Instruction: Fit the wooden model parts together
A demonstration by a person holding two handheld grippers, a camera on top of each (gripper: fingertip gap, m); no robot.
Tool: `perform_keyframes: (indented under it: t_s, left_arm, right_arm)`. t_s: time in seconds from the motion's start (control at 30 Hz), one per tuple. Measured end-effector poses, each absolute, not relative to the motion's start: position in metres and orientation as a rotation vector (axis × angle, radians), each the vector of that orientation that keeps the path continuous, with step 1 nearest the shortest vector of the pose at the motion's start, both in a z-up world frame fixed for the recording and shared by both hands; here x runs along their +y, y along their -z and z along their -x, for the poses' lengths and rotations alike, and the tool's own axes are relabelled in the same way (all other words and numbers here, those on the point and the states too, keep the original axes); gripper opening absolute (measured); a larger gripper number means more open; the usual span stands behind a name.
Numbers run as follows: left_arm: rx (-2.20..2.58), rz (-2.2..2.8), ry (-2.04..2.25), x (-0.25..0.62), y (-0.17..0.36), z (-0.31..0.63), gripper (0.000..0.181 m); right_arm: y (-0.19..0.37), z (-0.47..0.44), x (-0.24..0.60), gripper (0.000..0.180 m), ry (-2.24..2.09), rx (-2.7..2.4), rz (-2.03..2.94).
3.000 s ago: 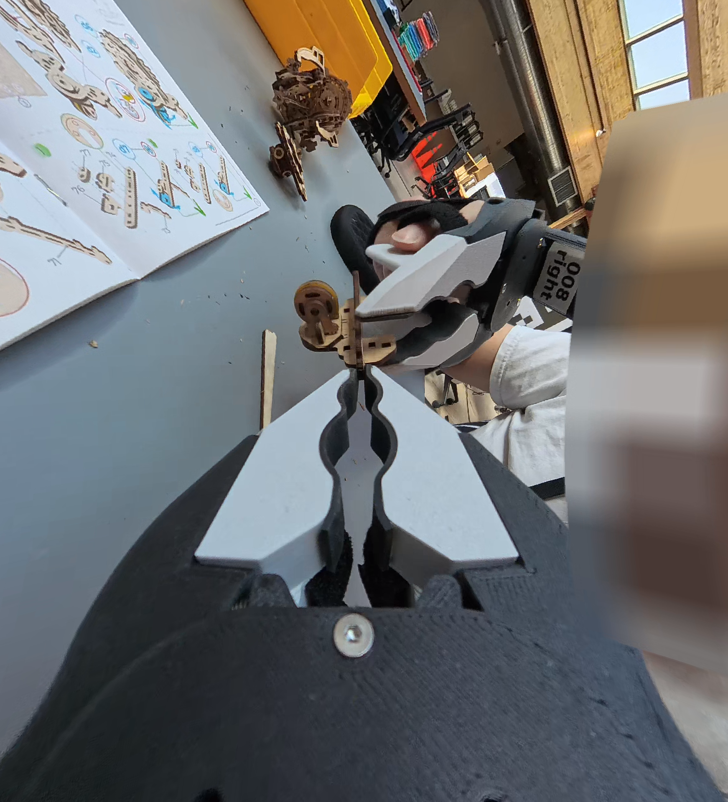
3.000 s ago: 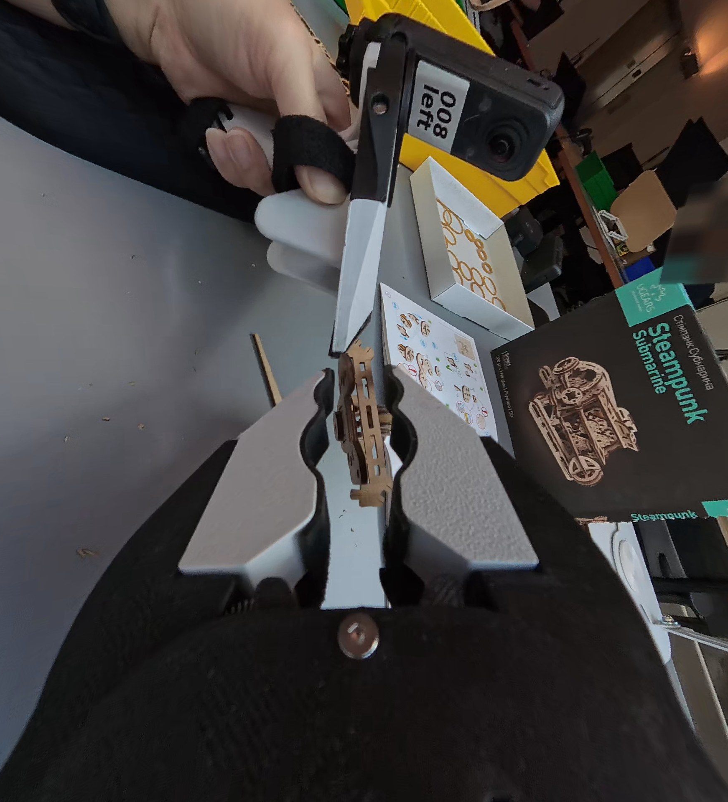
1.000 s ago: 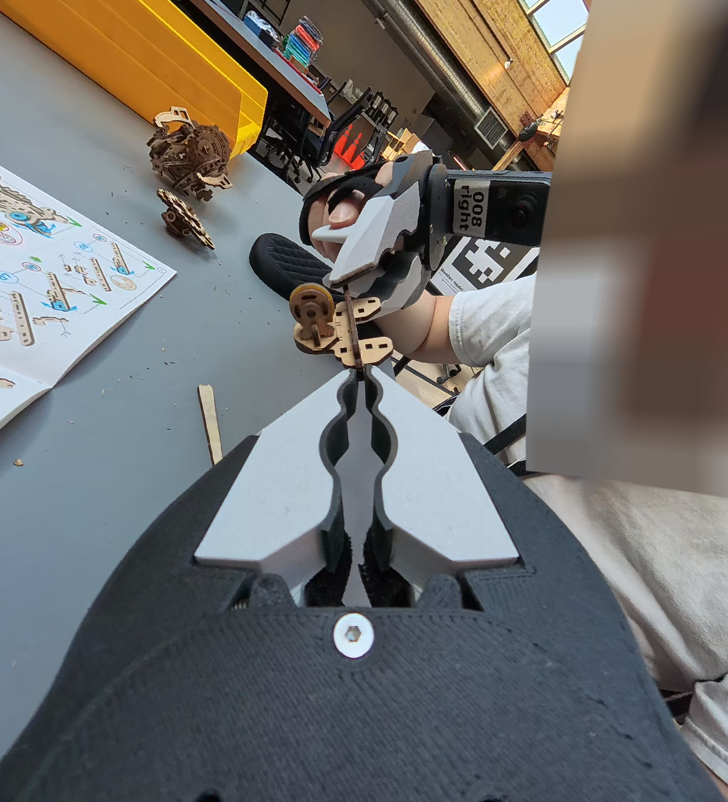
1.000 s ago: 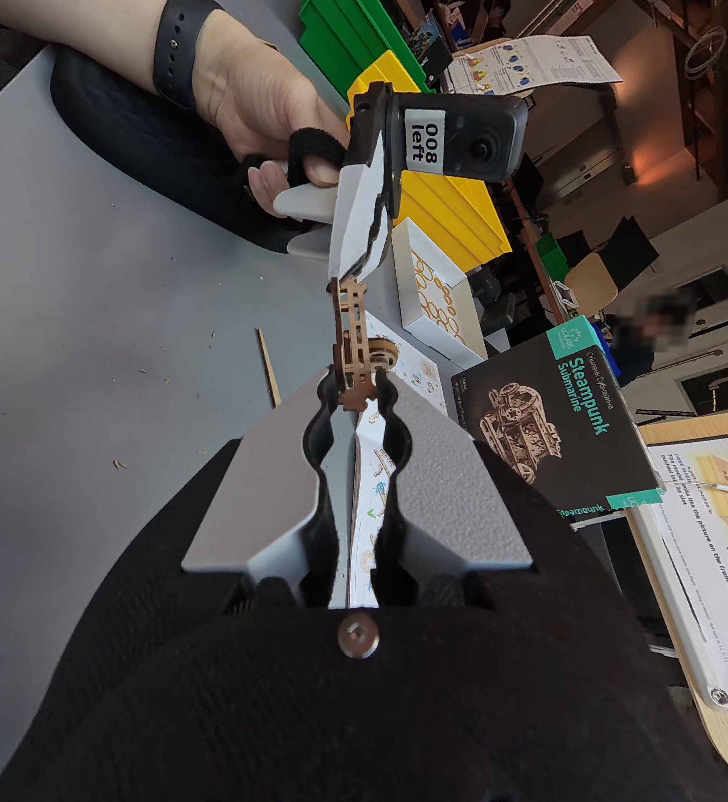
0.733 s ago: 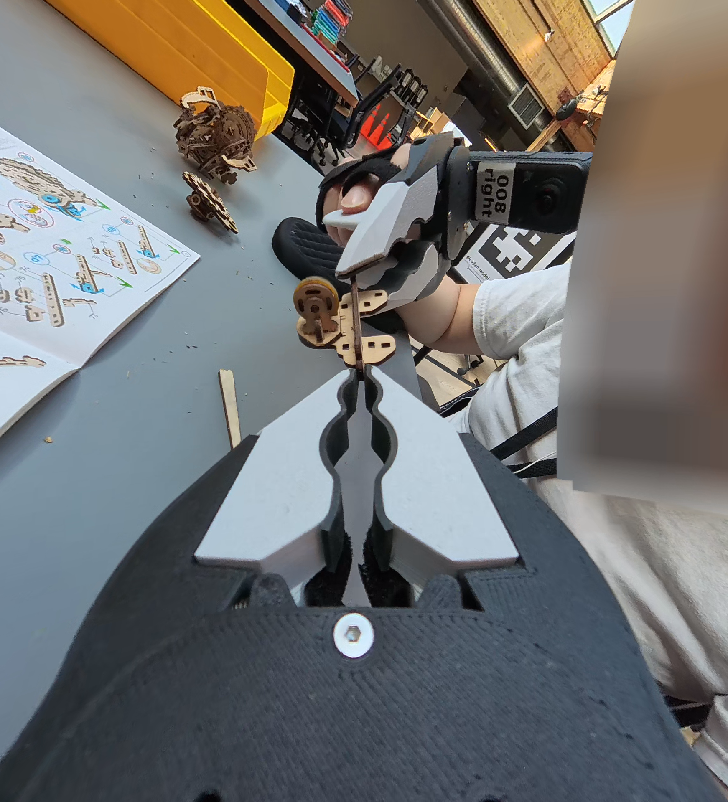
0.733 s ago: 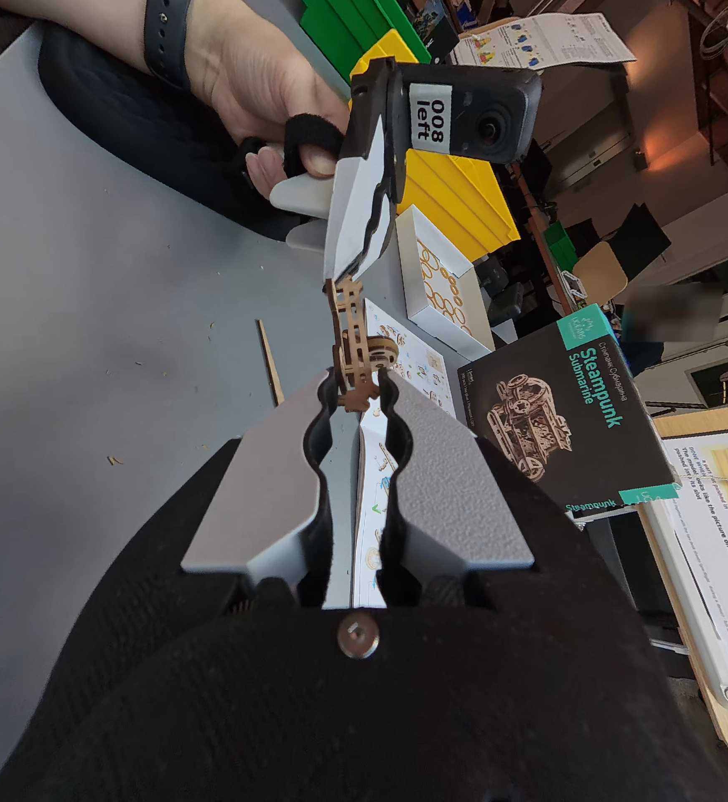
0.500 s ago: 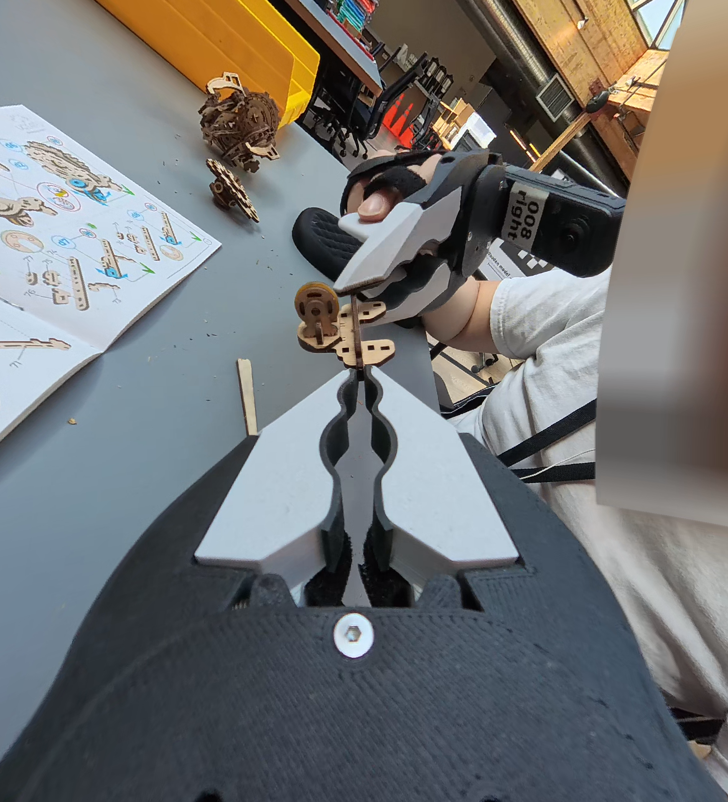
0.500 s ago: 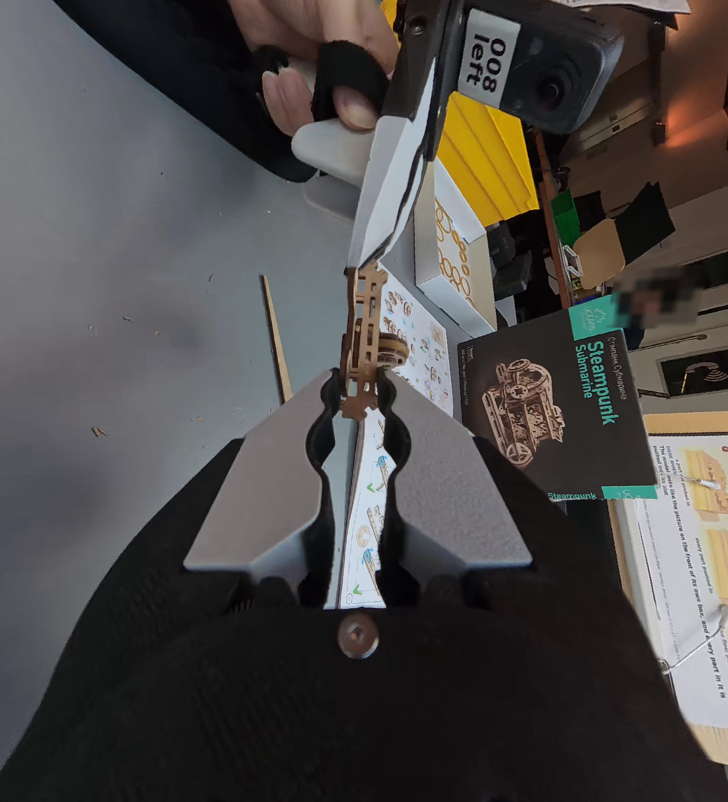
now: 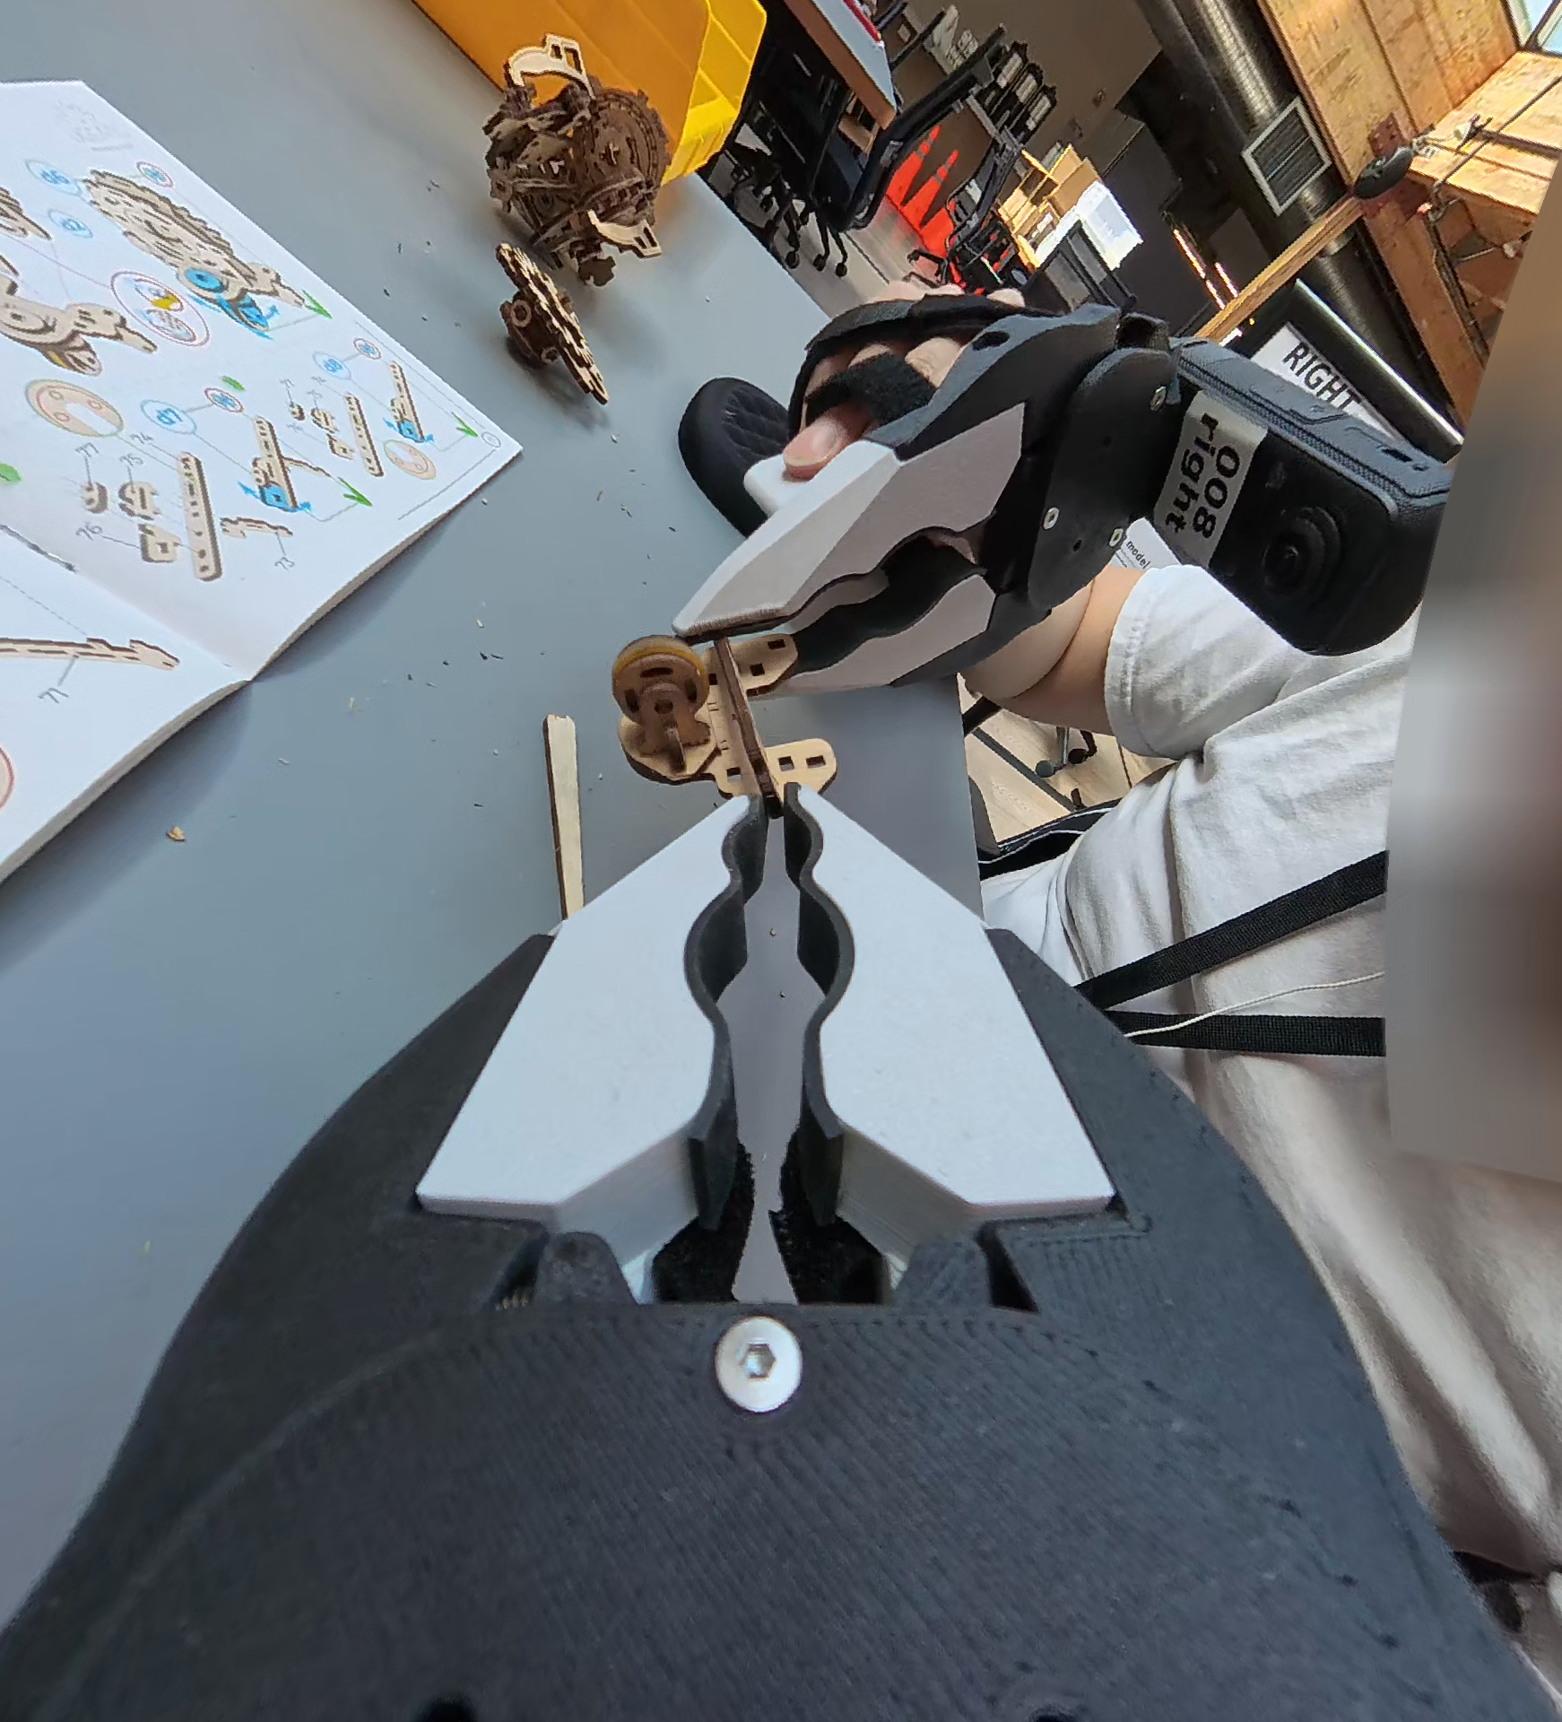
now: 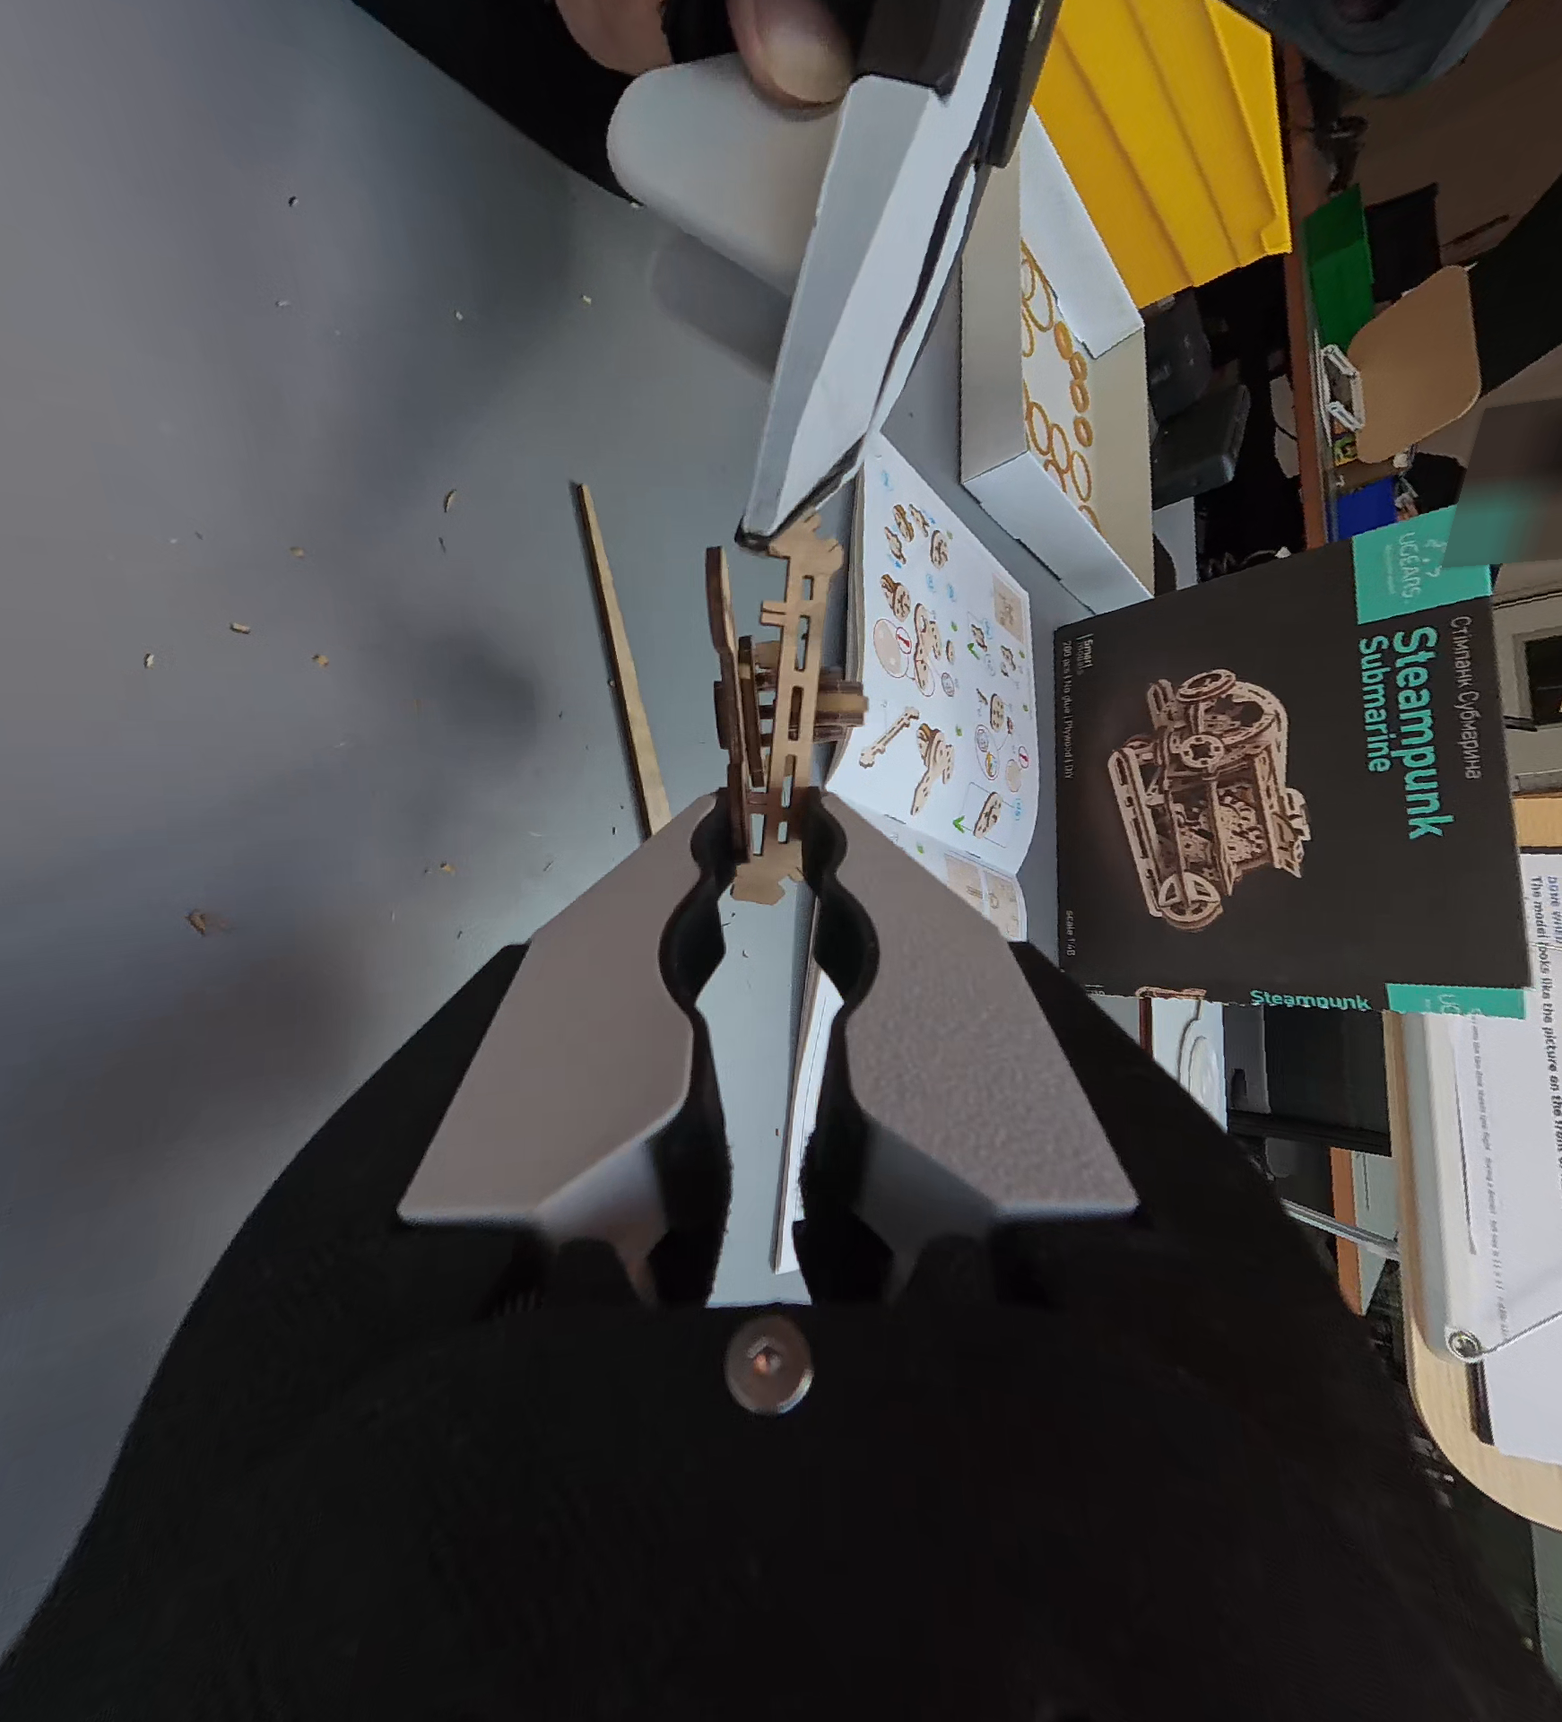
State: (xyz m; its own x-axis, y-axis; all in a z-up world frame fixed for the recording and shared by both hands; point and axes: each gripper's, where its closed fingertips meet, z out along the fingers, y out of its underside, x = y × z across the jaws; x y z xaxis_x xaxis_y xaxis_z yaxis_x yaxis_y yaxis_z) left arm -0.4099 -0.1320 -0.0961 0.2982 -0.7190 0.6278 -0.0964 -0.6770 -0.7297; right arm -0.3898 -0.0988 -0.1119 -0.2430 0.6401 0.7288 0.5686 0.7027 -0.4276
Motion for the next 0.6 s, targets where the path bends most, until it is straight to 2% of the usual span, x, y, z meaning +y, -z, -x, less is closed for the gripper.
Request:
perform_keyframes:
  t_s: [0.5,0.53,0.6]
  left_arm:
    - [0.720,1.997,1.315,-0.126,0.097,0.414,0.002]
    - [0.717,1.987,1.270,-0.123,0.095,0.417,0.004]
    - [0.723,1.945,1.142,-0.116,0.088,0.425,0.019]
  right_arm:
    - [0.112,0.391,-0.093,0.013,-0.048,-1.903,0.905]
    - [0.112,0.390,-0.092,0.014,-0.033,-1.901,0.902]
    - [0.113,0.388,-0.087,0.014,0.014,-1.899,0.899]
